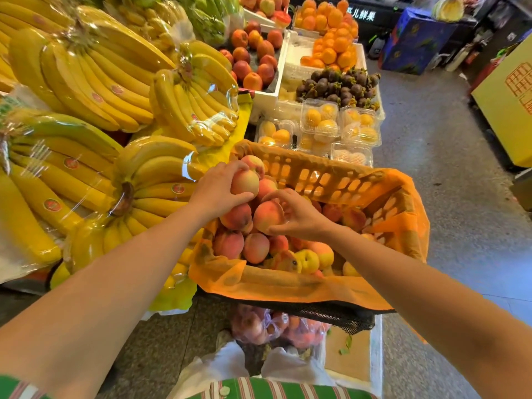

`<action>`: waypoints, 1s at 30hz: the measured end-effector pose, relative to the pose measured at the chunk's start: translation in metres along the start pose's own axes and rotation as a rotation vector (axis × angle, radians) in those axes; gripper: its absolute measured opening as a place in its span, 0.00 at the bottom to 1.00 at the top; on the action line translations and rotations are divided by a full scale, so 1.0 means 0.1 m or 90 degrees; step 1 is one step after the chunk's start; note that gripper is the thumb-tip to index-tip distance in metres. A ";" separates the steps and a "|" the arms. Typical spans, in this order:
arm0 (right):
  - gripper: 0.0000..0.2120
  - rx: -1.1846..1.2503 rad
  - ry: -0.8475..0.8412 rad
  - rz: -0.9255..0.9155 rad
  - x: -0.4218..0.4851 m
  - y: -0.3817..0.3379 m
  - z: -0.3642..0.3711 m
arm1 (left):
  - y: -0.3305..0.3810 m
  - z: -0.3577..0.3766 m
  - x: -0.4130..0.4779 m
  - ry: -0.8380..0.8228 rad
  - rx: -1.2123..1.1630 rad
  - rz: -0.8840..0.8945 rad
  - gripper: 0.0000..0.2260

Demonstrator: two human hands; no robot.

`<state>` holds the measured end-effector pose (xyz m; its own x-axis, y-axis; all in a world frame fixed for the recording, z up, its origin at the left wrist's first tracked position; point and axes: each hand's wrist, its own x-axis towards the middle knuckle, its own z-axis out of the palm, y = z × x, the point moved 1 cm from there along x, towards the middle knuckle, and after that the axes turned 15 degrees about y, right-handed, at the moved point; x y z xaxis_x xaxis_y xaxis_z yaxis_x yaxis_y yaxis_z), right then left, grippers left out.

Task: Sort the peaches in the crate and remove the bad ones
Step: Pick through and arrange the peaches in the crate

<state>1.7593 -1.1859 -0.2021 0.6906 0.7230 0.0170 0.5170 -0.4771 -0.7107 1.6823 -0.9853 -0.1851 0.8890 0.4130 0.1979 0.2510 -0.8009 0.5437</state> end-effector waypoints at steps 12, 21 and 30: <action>0.29 0.594 -0.112 0.476 -0.27 0.17 -0.54 | 0.40 0.02 0.10 0.008 -0.142 0.125 0.27; 0.28 0.541 -0.106 0.423 -0.41 0.25 -0.82 | 1.11 0.33 -0.05 -0.168 -0.287 0.147 0.29; 0.10 0.166 0.192 0.308 -0.80 0.57 -1.55 | 1.44 0.97 -0.14 -0.306 -0.265 -0.040 0.21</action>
<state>1.8115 -1.3486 -0.1355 0.9477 0.2644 -0.1786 -0.0039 -0.5501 -0.8351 1.7431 -1.1484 -0.1891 0.9743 0.1351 -0.1805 0.2244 -0.5054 0.8332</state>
